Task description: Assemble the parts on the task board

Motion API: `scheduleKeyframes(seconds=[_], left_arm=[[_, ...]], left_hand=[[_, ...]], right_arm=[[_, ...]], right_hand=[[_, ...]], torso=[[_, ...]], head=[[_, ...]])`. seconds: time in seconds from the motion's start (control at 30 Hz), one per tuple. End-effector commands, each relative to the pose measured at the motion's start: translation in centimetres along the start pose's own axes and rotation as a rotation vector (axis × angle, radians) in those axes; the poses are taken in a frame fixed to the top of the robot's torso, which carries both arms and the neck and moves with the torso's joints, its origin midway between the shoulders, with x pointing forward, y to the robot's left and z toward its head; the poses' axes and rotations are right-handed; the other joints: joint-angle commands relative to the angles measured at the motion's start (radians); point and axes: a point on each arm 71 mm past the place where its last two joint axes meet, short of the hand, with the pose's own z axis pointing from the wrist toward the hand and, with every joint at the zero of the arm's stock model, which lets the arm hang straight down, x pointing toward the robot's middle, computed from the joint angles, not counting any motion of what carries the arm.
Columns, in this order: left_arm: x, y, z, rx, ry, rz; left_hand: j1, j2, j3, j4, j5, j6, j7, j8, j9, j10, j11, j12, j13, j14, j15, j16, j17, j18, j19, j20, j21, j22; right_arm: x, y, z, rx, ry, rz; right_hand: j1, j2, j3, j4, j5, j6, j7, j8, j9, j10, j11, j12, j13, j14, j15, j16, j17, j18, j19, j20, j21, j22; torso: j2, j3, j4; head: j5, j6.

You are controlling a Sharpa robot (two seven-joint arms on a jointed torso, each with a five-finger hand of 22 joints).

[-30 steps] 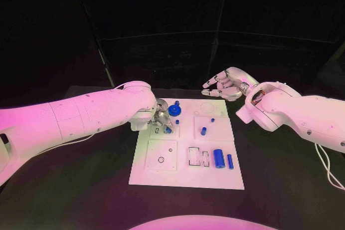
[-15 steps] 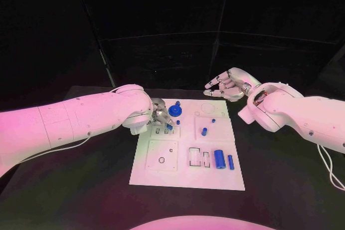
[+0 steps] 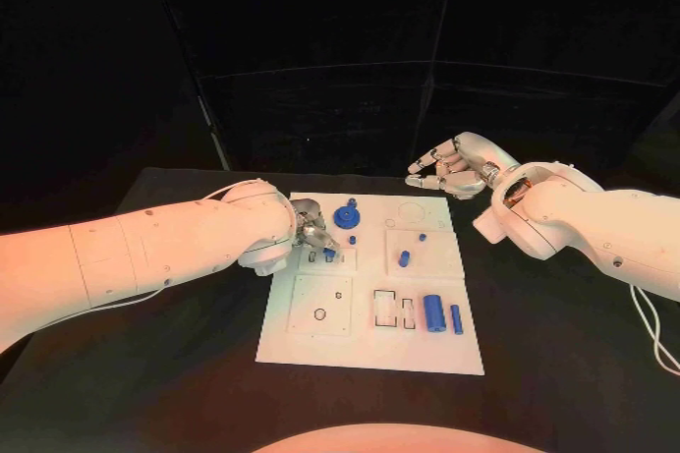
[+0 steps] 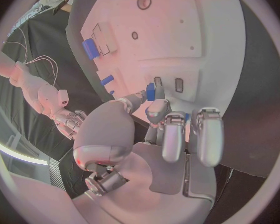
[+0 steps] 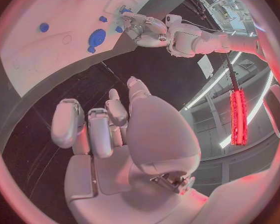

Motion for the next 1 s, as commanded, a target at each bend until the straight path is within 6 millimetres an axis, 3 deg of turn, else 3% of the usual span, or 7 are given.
scheduleKeyframes(seconds=[0.03, 0.27, 0.5, 0.67, 1.0], left_arm=[[-0.2, 0.0, 0.0, 0.011, -0.075, 0.027], [0.4, 0.2, 0.1, 0.012, -0.081, 0.039], [0.7, 0.1, 0.2, 0.005, -0.062, 0.057], [0.8, 0.2, 0.2, -0.005, -0.041, 0.072], [1.1, 0.2, 0.3, -0.013, -0.003, 0.099]], left_hand=[[0.004, 0.005, 0.156, -0.148, 0.004, -0.004, 0.000, 0.006, 0.001, 0.007, -0.003, -0.004, 0.001, 0.106, -0.001, 0.003, 0.263, -0.010, 0.063, -0.003, -0.006, 0.135], [0.004, 0.005, 0.156, -0.148, 0.004, -0.004, 0.000, 0.006, 0.001, 0.007, -0.003, -0.004, 0.001, 0.106, -0.001, 0.003, 0.263, -0.010, 0.063, -0.003, -0.007, 0.133], [0.004, 0.004, 0.157, -0.148, 0.004, -0.004, 0.000, 0.007, 0.001, 0.007, -0.003, -0.004, 0.000, 0.106, -0.001, 0.003, 0.263, -0.010, 0.063, -0.003, -0.007, 0.134], [0.004, 0.004, 0.158, -0.148, 0.004, -0.004, 0.000, 0.007, 0.002, 0.007, -0.003, -0.005, -0.001, 0.106, -0.001, 0.003, 0.263, -0.010, 0.062, -0.003, -0.008, 0.133], [0.004, 0.005, 0.159, -0.148, 0.004, -0.004, 0.000, 0.007, 0.002, 0.005, -0.003, -0.007, -0.003, 0.106, -0.001, 0.003, 0.263, -0.010, 0.062, -0.003, -0.008, 0.132]], right_arm=[[-0.2, 0.1, 0.0, -0.002, -0.008, -0.003], [-0.2, 0.0, 0.1, -0.002, -0.011, -0.003], [-0.2, 0.0, 0.1, -0.001, -0.011, -0.003], [-0.2, 0.0, 0.1, 0.000, -0.011, -0.004], [-0.1, 0.0, 0.3, 0.001, -0.006, 0.004]], right_hand=[[-0.006, 0.008, -0.005, 0.002, 0.006, 0.006, -0.003, 0.004, -0.002, 0.003, -0.001, 0.003, 0.000, 0.059, -0.007, -0.007, 0.050, 0.012, -0.001, -0.009, -0.005, -0.001], [-0.009, 0.009, -0.007, 0.006, 0.007, 0.006, -0.003, 0.004, -0.002, 0.003, -0.001, 0.003, -0.001, 0.059, -0.007, -0.007, 0.050, 0.012, -0.001, -0.009, -0.005, -0.002], [-0.010, 0.010, -0.008, 0.007, 0.007, 0.006, -0.003, 0.004, -0.002, 0.003, -0.001, 0.003, -0.002, 0.059, -0.007, -0.007, 0.050, 0.012, -0.002, -0.009, -0.005, -0.003], [-0.010, 0.010, -0.008, 0.007, 0.007, 0.006, -0.003, 0.004, -0.002, 0.003, -0.001, 0.003, -0.002, 0.059, -0.007, -0.007, 0.050, 0.012, -0.002, -0.009, -0.005, -0.003], [-0.012, 0.011, -0.010, 0.009, 0.008, 0.006, -0.003, 0.005, -0.002, 0.002, -0.001, 0.002, -0.003, 0.059, -0.007, -0.007, 0.049, 0.012, -0.002, -0.009, -0.006, -0.003]], torso=[[0.001, -0.0013, 0.0013], [0.000, 0.0005, -0.0001], [0.001, -0.0015, -0.0020], [0.001, 0.0004, -0.0011], [0.001, -0.0004, -0.0012]], head=[[-0.001, 0.000], [0.005, 0.000], [0.005, -0.004], [0.004, -0.004], [0.006, -0.005]])
